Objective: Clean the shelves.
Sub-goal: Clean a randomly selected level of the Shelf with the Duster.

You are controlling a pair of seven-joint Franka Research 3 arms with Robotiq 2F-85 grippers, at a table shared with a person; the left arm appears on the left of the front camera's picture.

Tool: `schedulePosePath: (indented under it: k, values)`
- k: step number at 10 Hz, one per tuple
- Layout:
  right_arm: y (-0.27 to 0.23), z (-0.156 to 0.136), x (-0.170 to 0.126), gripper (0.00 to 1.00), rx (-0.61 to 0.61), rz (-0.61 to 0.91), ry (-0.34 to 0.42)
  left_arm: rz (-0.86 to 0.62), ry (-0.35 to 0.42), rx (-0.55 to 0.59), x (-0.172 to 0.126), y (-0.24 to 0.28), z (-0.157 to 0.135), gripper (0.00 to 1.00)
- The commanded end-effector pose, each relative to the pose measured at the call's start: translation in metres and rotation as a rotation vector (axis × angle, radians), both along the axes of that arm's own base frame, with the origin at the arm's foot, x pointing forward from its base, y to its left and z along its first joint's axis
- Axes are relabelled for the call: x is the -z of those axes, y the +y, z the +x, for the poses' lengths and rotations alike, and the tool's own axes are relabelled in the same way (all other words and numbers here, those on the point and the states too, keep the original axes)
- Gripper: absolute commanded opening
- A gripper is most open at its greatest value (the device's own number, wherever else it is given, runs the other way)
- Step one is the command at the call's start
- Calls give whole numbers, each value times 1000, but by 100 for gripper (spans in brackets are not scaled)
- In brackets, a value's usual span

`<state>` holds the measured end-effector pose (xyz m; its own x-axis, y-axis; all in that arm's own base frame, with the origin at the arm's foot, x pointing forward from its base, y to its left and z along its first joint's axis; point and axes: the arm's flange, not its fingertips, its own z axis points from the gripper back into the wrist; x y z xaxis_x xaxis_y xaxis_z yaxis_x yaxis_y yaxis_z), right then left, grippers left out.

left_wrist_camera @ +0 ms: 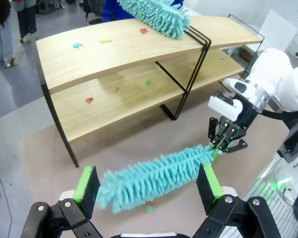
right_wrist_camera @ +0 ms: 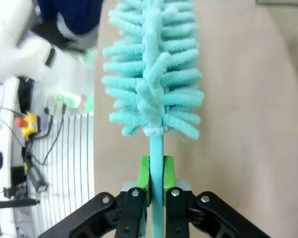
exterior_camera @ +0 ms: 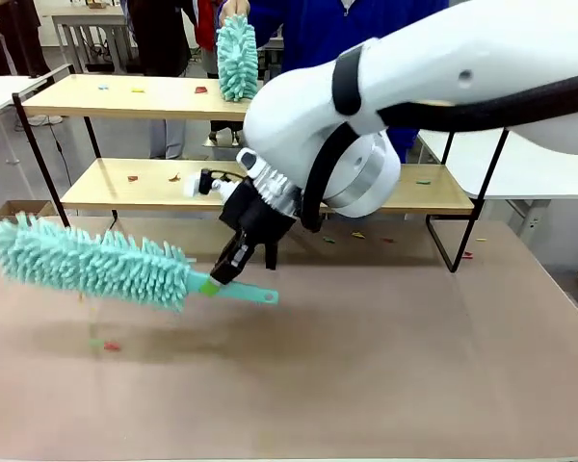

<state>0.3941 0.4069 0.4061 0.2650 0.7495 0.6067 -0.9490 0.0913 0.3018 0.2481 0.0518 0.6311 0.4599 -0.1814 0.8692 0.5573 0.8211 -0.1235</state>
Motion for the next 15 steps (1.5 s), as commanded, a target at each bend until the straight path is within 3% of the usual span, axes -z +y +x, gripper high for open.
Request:
schedulePosePath:
  k: [1,3,4,5,6,7,9,10,12,15]
  values:
    - [-20,-18,12,0,46,15,23,-4,2,1,0,0,1,100]
    - [-22,-21,16,0,81,-16,60,-4,2,1,0,0,1,100]
    - [-19,-20,19,0,205,-78,71,-4,2,1,0,0,1,100]
    - [-13,-26,22,0,162,-101,49,-4,2,1,0,0,1,100]
    - [-5,-26,25,0,274,-170,80,-4,2,1,0,0,1,100]
    - [-21,-18,28,0,129,-52,67,-4,2,1,0,0,1,100]
    - [-21,-18,28,0,129,-52,67,-4,2,1,0,0,1,100]
    - [-16,-23,31,12,172,-95,69,-4,2,1,0,0,1,100]
    - [-60,-38,8,12,113,-110,129,-4,2,1,0,0,1,100]
    - [-170,-107,-45,12,126,-73,198,-4,2,1,0,0,1,100]
